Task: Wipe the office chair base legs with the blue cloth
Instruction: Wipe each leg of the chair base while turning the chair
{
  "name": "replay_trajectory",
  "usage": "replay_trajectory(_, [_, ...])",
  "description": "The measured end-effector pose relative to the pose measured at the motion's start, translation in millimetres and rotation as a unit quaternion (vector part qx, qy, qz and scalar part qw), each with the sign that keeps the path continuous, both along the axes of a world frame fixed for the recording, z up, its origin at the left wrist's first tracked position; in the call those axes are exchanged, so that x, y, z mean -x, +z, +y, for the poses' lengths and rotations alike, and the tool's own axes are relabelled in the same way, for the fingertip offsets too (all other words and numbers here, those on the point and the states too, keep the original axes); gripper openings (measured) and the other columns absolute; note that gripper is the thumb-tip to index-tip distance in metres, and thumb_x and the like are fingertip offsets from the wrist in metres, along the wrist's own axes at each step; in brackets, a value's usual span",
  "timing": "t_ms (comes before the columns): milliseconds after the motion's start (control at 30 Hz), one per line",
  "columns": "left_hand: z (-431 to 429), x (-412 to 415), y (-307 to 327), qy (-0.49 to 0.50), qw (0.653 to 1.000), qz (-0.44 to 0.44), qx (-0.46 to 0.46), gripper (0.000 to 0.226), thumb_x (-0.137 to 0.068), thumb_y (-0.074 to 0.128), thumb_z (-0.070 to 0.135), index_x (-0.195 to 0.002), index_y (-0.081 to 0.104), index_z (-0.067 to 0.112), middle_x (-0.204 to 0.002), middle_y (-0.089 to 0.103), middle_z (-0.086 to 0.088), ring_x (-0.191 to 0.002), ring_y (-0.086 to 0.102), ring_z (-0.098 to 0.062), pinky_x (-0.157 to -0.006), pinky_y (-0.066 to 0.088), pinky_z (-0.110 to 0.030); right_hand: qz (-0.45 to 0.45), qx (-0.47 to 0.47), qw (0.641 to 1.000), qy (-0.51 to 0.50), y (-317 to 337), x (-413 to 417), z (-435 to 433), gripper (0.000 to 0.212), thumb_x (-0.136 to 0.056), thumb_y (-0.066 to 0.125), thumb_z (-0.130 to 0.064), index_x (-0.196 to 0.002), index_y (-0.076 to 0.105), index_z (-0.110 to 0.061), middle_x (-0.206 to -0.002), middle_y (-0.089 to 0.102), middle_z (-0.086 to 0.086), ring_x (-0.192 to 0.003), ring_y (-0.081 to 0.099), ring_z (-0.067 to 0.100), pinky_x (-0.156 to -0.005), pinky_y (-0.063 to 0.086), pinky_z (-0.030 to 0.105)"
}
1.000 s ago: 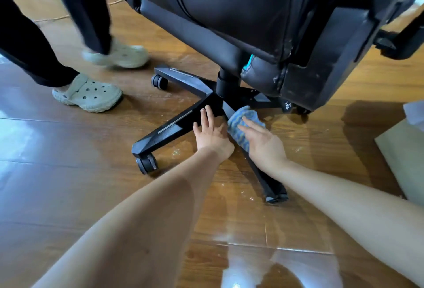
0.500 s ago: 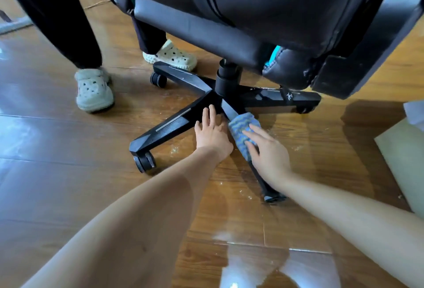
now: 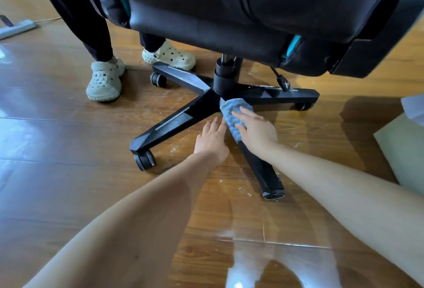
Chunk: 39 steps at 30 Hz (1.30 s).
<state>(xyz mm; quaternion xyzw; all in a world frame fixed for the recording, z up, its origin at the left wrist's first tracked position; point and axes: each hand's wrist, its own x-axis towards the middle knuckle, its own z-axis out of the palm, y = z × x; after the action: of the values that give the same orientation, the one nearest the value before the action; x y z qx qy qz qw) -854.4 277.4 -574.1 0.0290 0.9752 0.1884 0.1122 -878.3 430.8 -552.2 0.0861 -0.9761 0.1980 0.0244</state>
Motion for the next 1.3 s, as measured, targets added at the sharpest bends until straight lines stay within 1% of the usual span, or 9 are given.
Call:
replay_trajectory(167, [14.3,-2.8,-7.0,0.003,0.999,-0.001,-0.033,0.096,-0.095,0.049,0.000,-0.171,-0.007,0.016,-0.180,-0.004,0.000,-0.165,0.003,-0.025,-0.129,0.023,-0.043,0.110,0.008,0.992,0.064,-34.6,-78.3,50.2,0.034,-0.104,0.060,-0.030,-0.138,0.067,-0.032,-0.153,0.054,-0.010,-0.131,0.060,0.014,-0.087,0.056,0.030])
replay_trajectory(333, [16.8,-5.2,-11.1,0.019,0.997,0.005,-0.071,0.096,-0.093,0.047,-0.003,-0.171,-0.005,0.017,-0.180,0.003,0.002,-0.163,0.011,-0.024,-0.127,0.030,-0.039,0.144,-0.003,0.984,0.102,-45.3,-88.9,61.8,0.033,-0.105,0.059,-0.022,-0.137,0.068,-0.025,-0.152,0.056,-0.005,-0.137,0.055,0.014,-0.093,0.057,0.032])
replay_trajectory(633, [16.1,-11.8,-2.8,0.044,0.990,0.032,-0.131,0.091,-0.089,0.045,-0.008,-0.170,0.021,0.024,-0.179,0.013,0.006,-0.162,0.017,-0.025,-0.126,0.031,-0.040,0.015,-0.024,0.999,0.030,-3.9,-3.3,-0.8,0.044,-0.111,0.040,-0.031,-0.154,0.047,-0.032,-0.168,0.030,-0.010,-0.148,0.039,0.016,-0.108,0.042,0.030])
replay_trajectory(733, [20.6,-9.3,-1.3,0.059,0.984,0.038,-0.164,0.084,-0.091,0.044,-0.006,-0.168,0.029,0.023,-0.177,0.018,0.006,-0.161,0.022,-0.023,-0.123,0.038,-0.040,0.054,-0.035,0.997,0.038,-12.0,-33.8,21.7,0.040,-0.108,0.046,-0.033,-0.148,0.056,-0.033,-0.162,0.042,-0.008,-0.138,0.052,0.018,-0.094,0.052,0.034])
replay_trajectory(833, [22.7,-10.5,-4.2,0.073,0.981,0.048,-0.171,0.084,-0.091,0.045,-0.005,-0.169,0.026,0.019,-0.177,0.019,0.007,-0.160,0.025,-0.020,-0.120,0.043,-0.040,0.111,-0.020,0.990,0.082,-29.4,-89.9,54.2,0.031,-0.107,0.053,-0.031,-0.136,0.065,-0.030,-0.154,0.053,-0.008,-0.128,0.061,0.017,-0.077,0.056,0.030])
replay_trajectory(933, [24.9,-12.7,-5.0,0.085,0.978,0.054,-0.184,0.086,-0.090,0.045,-0.007,-0.169,0.028,0.020,-0.176,0.022,0.010,-0.157,0.033,-0.021,-0.113,0.051,-0.041,0.127,-0.006,0.986,0.112,-42.2,-118.9,73.3,0.028,-0.106,0.055,-0.030,-0.132,0.066,-0.030,-0.155,0.052,-0.008,-0.138,0.053,0.011,-0.085,0.055,0.027])
replay_trajectory(1067, [21.6,-15.2,-1.2,0.092,0.974,0.040,-0.202,0.083,-0.091,0.043,-0.004,-0.168,0.031,0.023,-0.173,0.029,0.012,-0.142,0.052,-0.024,-0.098,0.060,-0.044,0.087,-0.015,0.993,0.073,-29.9,-88.3,52.8,0.034,-0.105,0.056,-0.031,-0.138,0.064,-0.033,-0.157,0.049,-0.007,-0.139,0.054,0.019,-0.080,0.061,0.038])
replay_trajectory(1167, [19.0,-17.1,-0.9,0.084,0.975,0.027,-0.206,0.085,-0.090,0.047,0.004,-0.169,0.027,0.028,-0.170,0.034,0.008,-0.130,0.059,-0.025,-0.087,0.061,-0.041,0.049,-0.018,0.997,0.048,-14.2,-43.0,26.8,0.042,-0.107,0.048,-0.035,-0.149,0.054,-0.036,-0.163,0.040,-0.009,-0.143,0.049,0.019,-0.094,0.056,0.037])
replay_trajectory(1300, [19.9,-18.9,-0.2,0.097,0.970,0.010,-0.222,0.084,-0.092,0.046,0.007,-0.170,0.024,0.031,-0.169,0.036,0.004,-0.137,0.056,-0.024,-0.093,0.061,-0.045,0.030,-0.020,0.998,0.043,-5.0,-13.2,12.7,0.044,-0.108,0.047,-0.034,-0.152,0.050,-0.036,-0.166,0.034,-0.011,-0.146,0.044,0.017,-0.102,0.051,0.036])
